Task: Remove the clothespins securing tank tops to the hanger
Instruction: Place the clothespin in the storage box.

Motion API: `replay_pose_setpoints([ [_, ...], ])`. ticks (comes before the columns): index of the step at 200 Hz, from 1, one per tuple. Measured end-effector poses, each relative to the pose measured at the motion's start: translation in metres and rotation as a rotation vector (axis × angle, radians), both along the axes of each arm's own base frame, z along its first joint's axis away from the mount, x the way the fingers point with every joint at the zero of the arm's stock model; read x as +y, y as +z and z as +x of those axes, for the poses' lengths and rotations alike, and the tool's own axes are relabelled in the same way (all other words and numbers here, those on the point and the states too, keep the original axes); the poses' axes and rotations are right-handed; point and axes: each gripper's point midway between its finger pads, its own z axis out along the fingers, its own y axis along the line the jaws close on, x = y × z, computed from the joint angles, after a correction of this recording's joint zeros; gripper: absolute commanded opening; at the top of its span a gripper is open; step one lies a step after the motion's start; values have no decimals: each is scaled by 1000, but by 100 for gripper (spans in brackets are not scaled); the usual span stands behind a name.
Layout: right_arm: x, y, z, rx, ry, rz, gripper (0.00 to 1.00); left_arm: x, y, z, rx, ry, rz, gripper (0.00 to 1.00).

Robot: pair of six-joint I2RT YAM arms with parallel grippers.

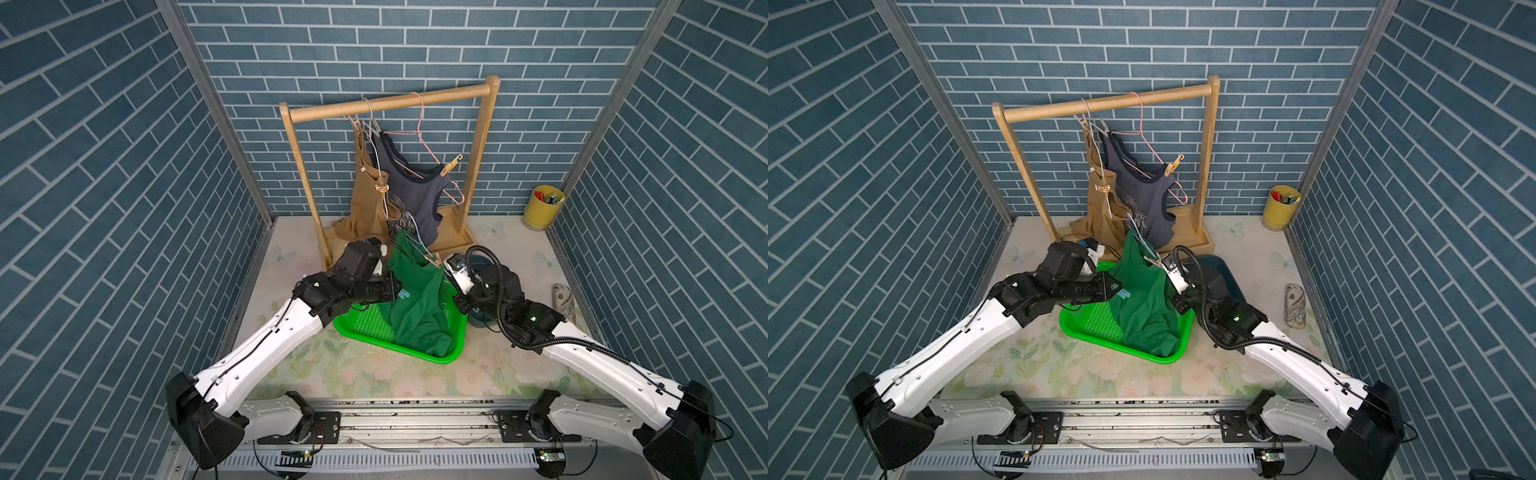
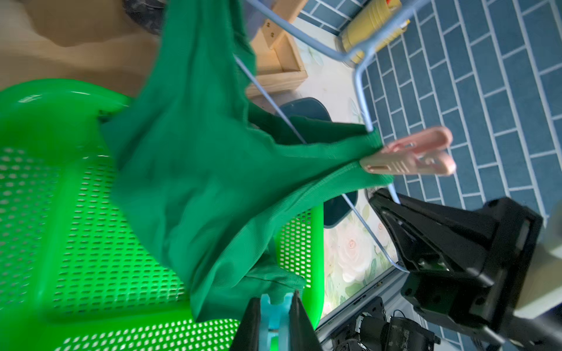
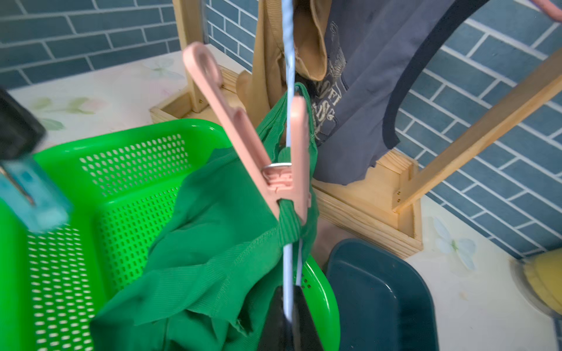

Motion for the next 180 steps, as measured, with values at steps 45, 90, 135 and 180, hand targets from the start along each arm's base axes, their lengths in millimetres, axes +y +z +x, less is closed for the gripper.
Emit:
replay_pose_setpoints([
  [45,-11,12,17,134,35,114,0,-79,-21,-10,-154,-105,-19,17],
  [90,-17,29,40,258,58,228,0,-142,-64,-12,-276,-173,6,19],
  [135,-21,45,51,329,75,285,0,-192,-79,-14,-415,-211,77,26],
  [180,-29,47,56,364,73,321,0,-221,-85,7,-532,-158,149,26],
])
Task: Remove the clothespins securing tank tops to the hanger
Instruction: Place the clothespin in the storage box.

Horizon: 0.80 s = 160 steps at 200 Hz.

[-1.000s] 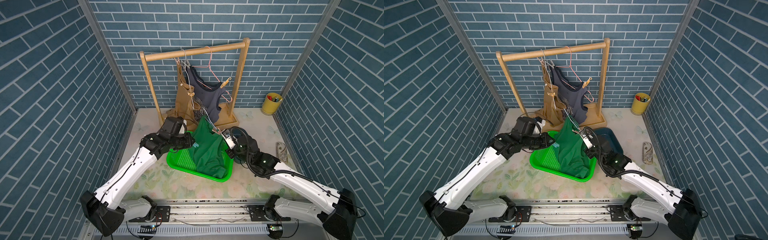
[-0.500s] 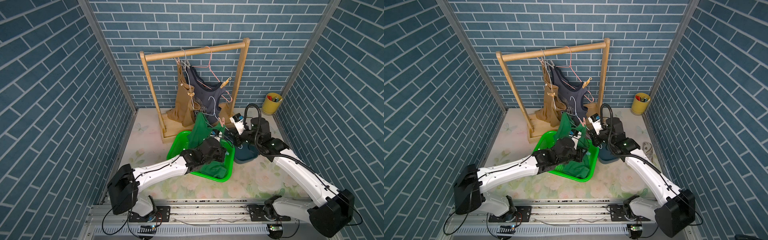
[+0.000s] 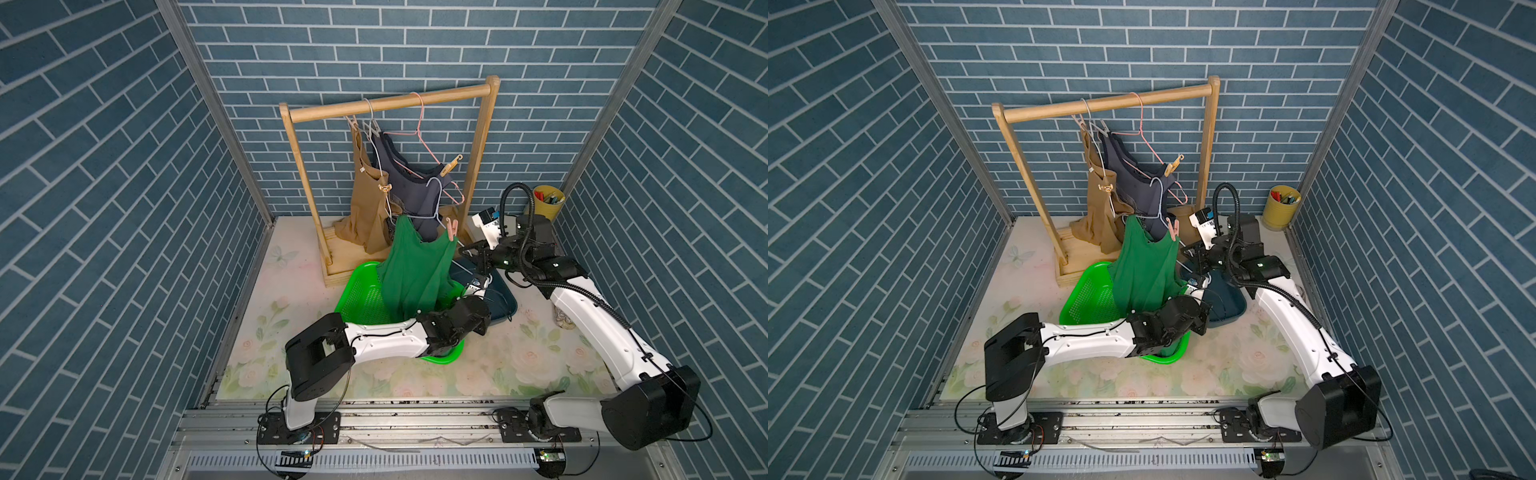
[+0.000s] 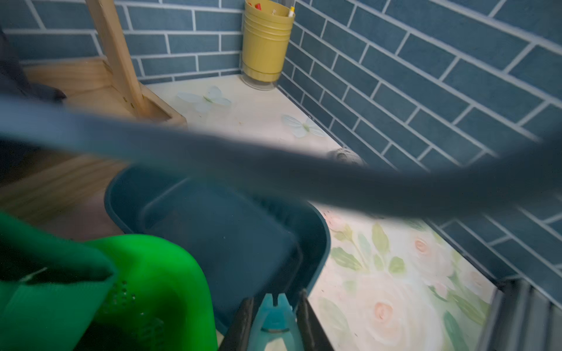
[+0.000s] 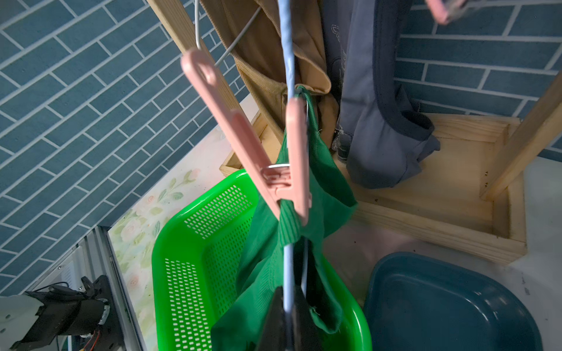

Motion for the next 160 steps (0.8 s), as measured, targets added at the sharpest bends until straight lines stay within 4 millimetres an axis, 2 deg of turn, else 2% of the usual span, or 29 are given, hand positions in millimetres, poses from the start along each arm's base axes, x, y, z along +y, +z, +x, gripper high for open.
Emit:
replay_pose_setpoints([
  [47,-23,-5,18,-3,-62,-14,0,-21,-7,27,-85,90,43,26],
  [90,-22,-16,29,24,-44,-36,0,-22,-14,43,-145,178,56,26],
  [130,-21,-24,22,68,-28,-44,0,-18,-18,37,-183,223,77,25],
  [160,-18,-21,19,84,-13,-26,0,-6,-27,16,-198,199,137,23],
])
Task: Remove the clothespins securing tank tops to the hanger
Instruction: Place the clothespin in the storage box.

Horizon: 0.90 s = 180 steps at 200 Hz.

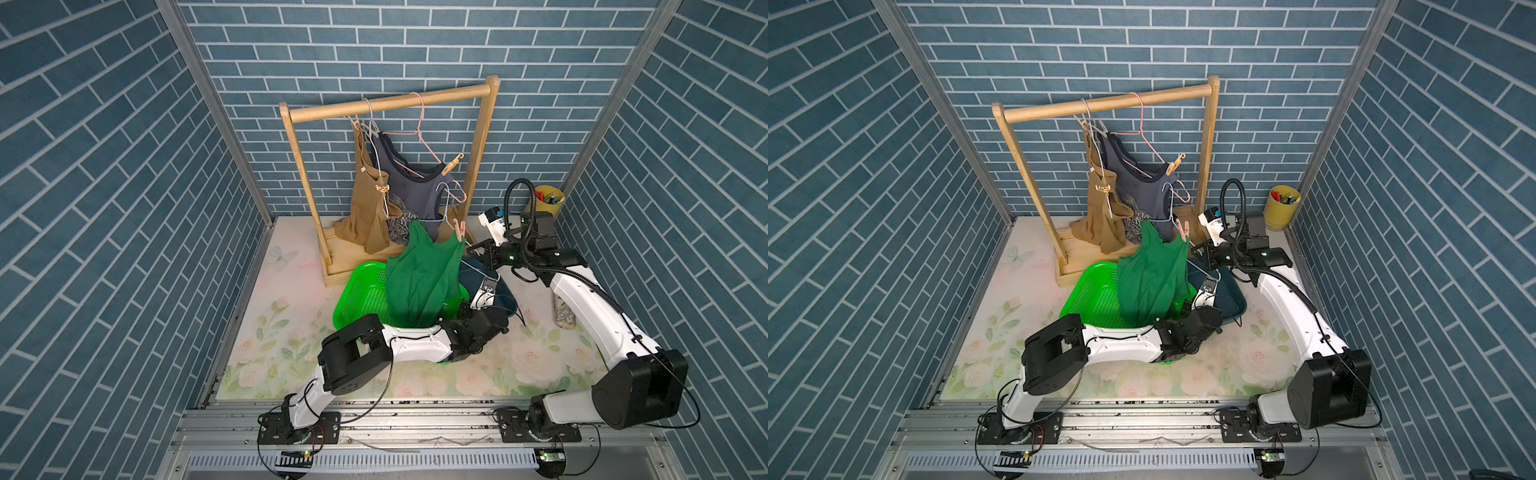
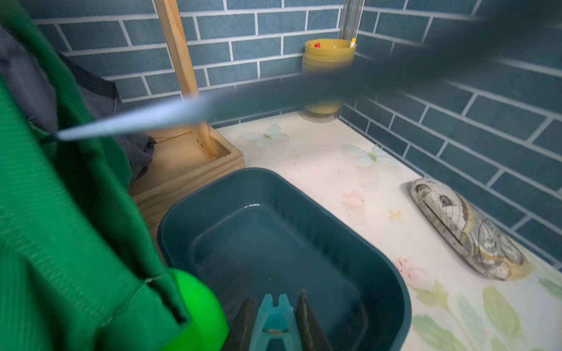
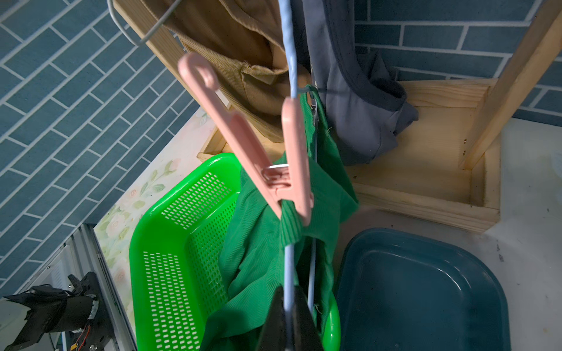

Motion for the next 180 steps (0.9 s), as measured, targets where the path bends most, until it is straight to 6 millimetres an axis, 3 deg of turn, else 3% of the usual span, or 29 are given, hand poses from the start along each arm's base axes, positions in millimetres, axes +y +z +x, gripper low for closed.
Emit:
replay_pose_setpoints([
  [27,14,11,-7,7,42,42,0,4,-7,-33,7,-83,78,22],
  [50,17,12,-10,18,54,59,0,6,1,-42,9,-113,89,22],
  [97,17,21,-9,15,56,73,0,-12,9,-32,-25,-129,110,22],
  [151,18,40,-11,-3,68,87,0,-50,-30,-11,-65,-163,273,22],
  [180,18,38,-13,7,71,86,0,-50,-43,14,-53,-148,331,22],
])
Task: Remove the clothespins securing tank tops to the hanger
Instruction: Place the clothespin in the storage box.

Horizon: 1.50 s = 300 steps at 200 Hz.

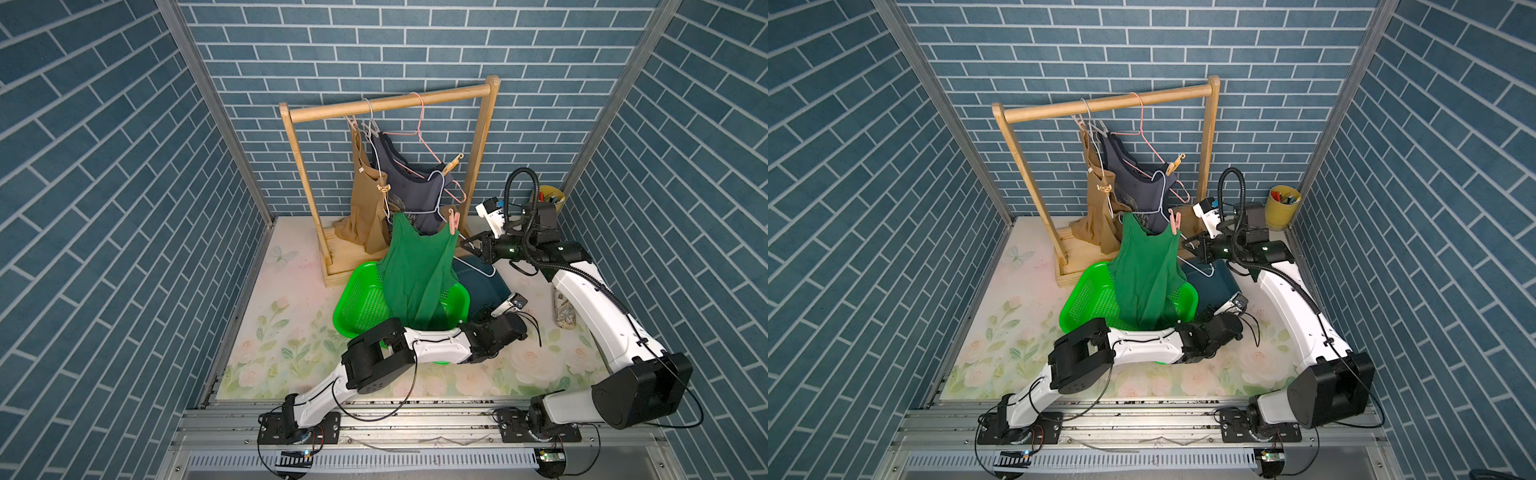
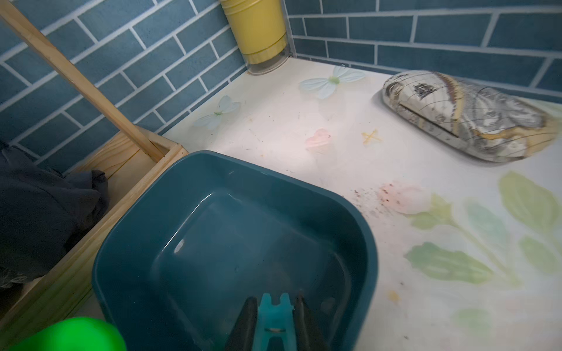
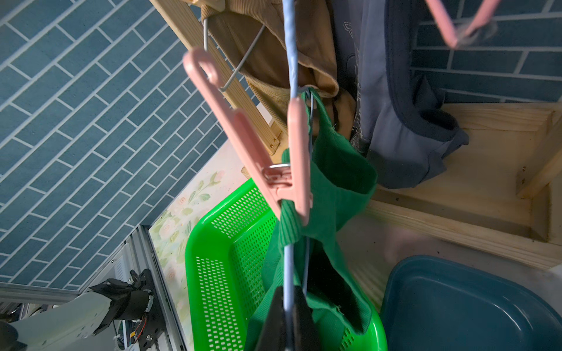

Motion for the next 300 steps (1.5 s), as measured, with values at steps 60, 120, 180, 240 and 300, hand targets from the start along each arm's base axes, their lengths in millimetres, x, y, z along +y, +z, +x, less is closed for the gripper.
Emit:
replay_pose_setpoints([
  [60,0,0,0,1,1,1,0,5,14,41,10,48,-7,22],
  [120,2,-3,2,13,7,1,0,-10,-33,55,115,32,4,23],
  [180,3,-9,6,37,3,1,0,-7,-43,56,185,35,26,31],
  [240,3,-9,6,43,2,7,0,0,-31,57,181,49,36,72],
  [300,4,-3,5,34,5,12,0,9,25,24,194,-11,15,83],
])
